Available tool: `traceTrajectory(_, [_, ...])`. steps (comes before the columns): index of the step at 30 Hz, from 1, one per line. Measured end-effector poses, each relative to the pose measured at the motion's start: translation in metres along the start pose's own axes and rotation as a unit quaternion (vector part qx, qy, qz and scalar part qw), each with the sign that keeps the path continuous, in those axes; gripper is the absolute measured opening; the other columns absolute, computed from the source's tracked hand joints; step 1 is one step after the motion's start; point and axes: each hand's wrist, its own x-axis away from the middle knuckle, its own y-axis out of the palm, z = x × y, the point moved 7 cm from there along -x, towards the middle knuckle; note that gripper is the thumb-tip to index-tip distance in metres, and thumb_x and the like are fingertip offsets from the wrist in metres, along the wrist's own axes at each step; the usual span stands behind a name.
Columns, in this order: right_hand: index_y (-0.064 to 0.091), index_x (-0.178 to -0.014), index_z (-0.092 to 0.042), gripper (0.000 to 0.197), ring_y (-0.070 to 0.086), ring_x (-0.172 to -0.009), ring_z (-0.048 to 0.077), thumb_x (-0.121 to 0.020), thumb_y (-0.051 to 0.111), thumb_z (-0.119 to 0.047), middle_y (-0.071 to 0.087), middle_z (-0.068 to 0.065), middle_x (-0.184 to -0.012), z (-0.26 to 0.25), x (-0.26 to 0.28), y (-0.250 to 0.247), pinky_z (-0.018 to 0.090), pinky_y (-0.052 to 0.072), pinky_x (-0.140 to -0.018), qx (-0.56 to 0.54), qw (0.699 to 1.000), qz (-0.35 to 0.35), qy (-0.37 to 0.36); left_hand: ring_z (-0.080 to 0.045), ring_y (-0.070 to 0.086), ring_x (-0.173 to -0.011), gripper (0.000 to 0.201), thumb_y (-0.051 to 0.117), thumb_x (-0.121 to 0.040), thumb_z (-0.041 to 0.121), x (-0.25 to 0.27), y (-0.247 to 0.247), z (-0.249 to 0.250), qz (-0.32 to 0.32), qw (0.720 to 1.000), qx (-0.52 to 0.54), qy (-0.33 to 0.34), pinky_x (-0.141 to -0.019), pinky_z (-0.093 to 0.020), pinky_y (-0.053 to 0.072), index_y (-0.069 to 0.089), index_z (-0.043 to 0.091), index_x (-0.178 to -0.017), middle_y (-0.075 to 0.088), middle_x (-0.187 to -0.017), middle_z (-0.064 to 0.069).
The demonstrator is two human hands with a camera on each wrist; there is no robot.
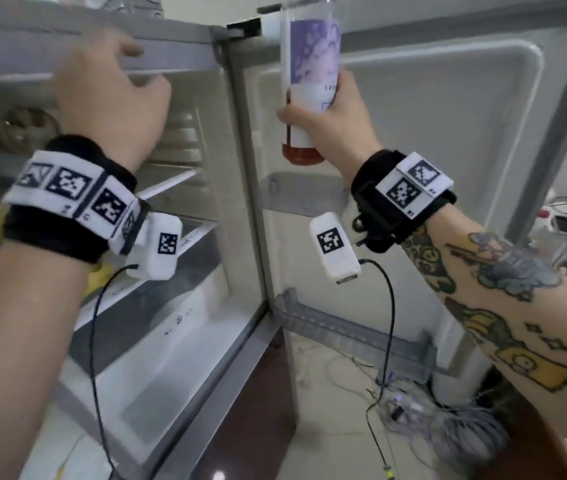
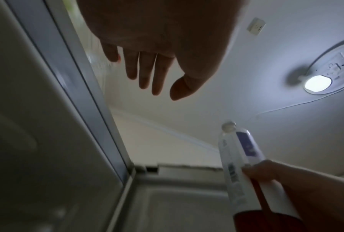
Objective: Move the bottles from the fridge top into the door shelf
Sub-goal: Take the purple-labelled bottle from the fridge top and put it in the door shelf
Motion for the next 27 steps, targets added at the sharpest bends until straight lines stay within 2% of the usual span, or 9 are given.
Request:
traceTrajectory(5, [0.048, -0.118, -0.014, 0.051, 0.064, -0.078, 0.01, -0.077, 0.077, -0.014, 0.064, 0.007, -0.106, 0.044, 0.035, -0.053, 0.011, 0.049, -0.047, 0.007, 0.998, 0.035, 0.058, -0.028, 0.055, -0.119, 0.044, 0.059, -0.082, 0.028, 0.045, 0.11, 0.04, -0.192, 0.98, 0.011, 0.043, -0.102, -0.033, 0.041, 0.058, 0.014, -0.124, 0.063, -0.127, -0.009])
traceTrajectory(7, [0.048, -0.118, -0.016, 0.051, 0.066, -0.083, 0.011, -0.076, 0.077, -0.016, 0.066, 0.003, -0.105, 0.065, 0.048, -0.074, 0.017, 0.053, -0.055, 0.025, 0.995, 0.056, 0.074, -0.029, 0.052, -0.123, 0.049, 0.06, -0.082, 0.028, 0.065, 0.148, 0.049, -0.246, 0.967, 0.006, 0.064, -0.104, -0.033, 0.038, 0.055, 0.013, -0.129, 0.059, -0.132, -0.01])
traceTrajectory(9, [0.048, -0.12, -0.018, 0.056, 0.068, -0.089, 0.012, -0.073, 0.078, -0.022, 0.067, -0.001, -0.104, 0.09, 0.062, -0.093, 0.028, 0.058, -0.069, 0.07, 0.991, 0.069, 0.095, -0.03, 0.05, -0.125, 0.054, 0.059, -0.081, 0.03, 0.082, 0.183, 0.051, -0.29, 0.955, 0.005, 0.066, -0.105, -0.036, 0.038, 0.052, 0.014, -0.132, 0.057, -0.135, -0.011])
traceTrajectory(11, [0.047, -0.119, -0.02, 0.057, 0.068, -0.09, 0.014, -0.072, 0.079, -0.025, 0.067, -0.002, -0.102, 0.116, 0.076, -0.103, 0.034, 0.06, -0.076, 0.095, 0.986, 0.072, 0.121, -0.031, 0.052, -0.122, 0.056, 0.06, -0.08, 0.034, 0.093, 0.203, 0.048, -0.311, 0.948, -0.006, 0.063, -0.104, -0.038, 0.04, 0.051, 0.016, -0.132, 0.057, -0.133, -0.012])
traceTrajectory(14, [0.047, -0.116, -0.022, 0.055, 0.068, -0.089, 0.016, -0.071, 0.079, -0.025, 0.067, -0.001, -0.099, 0.159, 0.098, -0.122, 0.04, 0.061, -0.074, 0.116, 0.976, 0.084, 0.164, -0.03, 0.051, -0.123, 0.059, 0.061, -0.079, 0.039, 0.109, 0.228, 0.049, -0.339, 0.938, -0.001, 0.073, -0.104, -0.043, 0.039, 0.05, 0.018, -0.133, 0.055, -0.135, -0.011])
traceTrajectory(19, [0.045, -0.113, -0.025, 0.055, 0.064, -0.085, 0.008, -0.071, 0.08, -0.026, 0.064, -0.009, -0.096, 0.23, 0.127, -0.14, 0.024, 0.053, -0.07, 0.166, 0.956, 0.1, 0.219, -0.029, 0.046, -0.128, 0.058, 0.059, -0.082, 0.04, 0.123, 0.248, 0.048, -0.342, 0.934, -0.014, 0.105, -0.105, -0.043, 0.035, 0.048, 0.019, -0.134, 0.052, -0.138, -0.008])
traceTrajectory(21, [0.045, -0.113, -0.024, 0.056, 0.064, -0.089, 0.013, -0.069, 0.081, -0.025, 0.065, -0.005, -0.099, 0.261, 0.136, -0.144, 0.027, 0.054, -0.073, 0.18, 0.946, 0.104, 0.249, -0.028, 0.044, -0.13, 0.056, 0.059, -0.082, 0.039, 0.127, 0.253, 0.048, -0.335, 0.935, -0.012, 0.116, -0.106, -0.043, 0.033, 0.049, 0.019, -0.134, 0.052, -0.138, -0.007])
traceTrajectory(25, [0.045, -0.113, -0.016, 0.057, 0.061, -0.088, 0.021, -0.069, 0.082, -0.021, 0.063, 0.002, -0.103, 0.31, 0.148, -0.152, 0.024, 0.046, -0.065, 0.204, 0.924, 0.119, 0.302, -0.026, 0.042, -0.131, 0.053, 0.06, -0.082, 0.038, 0.13, 0.256, 0.045, -0.305, 0.945, 0.006, 0.122, -0.107, -0.043, 0.032, 0.051, 0.019, -0.131, 0.053, -0.137, -0.005])
traceTrajectory(27, [0.045, -0.114, -0.013, 0.058, 0.061, -0.091, 0.023, -0.07, 0.083, -0.021, 0.061, 0.004, -0.104, 0.332, 0.152, -0.153, 0.024, 0.045, -0.069, 0.209, 0.915, 0.122, 0.324, -0.026, 0.041, -0.131, 0.053, 0.061, -0.081, 0.038, 0.132, 0.258, 0.043, -0.293, 0.948, 0.008, 0.123, -0.107, -0.041, 0.032, 0.052, 0.018, -0.129, 0.054, -0.136, -0.005])
